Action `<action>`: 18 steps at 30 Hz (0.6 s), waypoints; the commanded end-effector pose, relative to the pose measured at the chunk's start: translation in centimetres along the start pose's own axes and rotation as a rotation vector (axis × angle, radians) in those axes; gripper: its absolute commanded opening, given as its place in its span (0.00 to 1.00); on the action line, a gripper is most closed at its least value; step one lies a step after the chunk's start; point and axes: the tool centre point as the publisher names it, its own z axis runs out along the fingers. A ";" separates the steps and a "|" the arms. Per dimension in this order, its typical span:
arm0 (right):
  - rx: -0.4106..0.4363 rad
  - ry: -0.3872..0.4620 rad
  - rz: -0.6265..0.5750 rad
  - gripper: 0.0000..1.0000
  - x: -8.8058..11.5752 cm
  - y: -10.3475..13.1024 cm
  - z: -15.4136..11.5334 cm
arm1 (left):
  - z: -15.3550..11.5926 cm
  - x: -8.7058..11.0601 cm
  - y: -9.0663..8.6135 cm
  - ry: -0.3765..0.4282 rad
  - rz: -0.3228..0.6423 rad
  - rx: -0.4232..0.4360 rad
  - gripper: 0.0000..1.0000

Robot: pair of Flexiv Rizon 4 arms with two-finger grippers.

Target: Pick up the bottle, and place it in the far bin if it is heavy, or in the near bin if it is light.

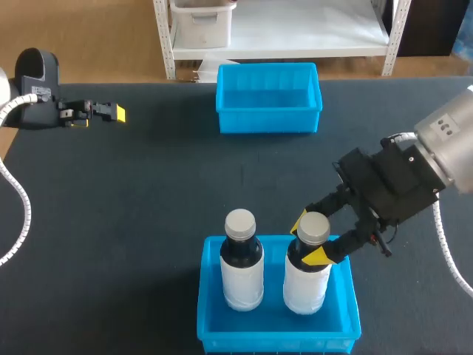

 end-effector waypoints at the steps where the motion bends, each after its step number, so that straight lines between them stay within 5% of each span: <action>1: -0.003 0.000 -0.002 0.00 0.2 -0.4 0.4 | 0.0 0.0 0.0 0.000 0.000 0.000 1.00; 13: -0.013 0.003 0.001 0.00 1.1 -0.6 0.9 | 0.0 0.0 0.0 0.000 0.000 0.000 1.00; 18: -0.020 0.002 0.007 0.10 1.3 -0.7 1.1 | 0.0 0.0 0.0 0.000 0.000 0.000 1.00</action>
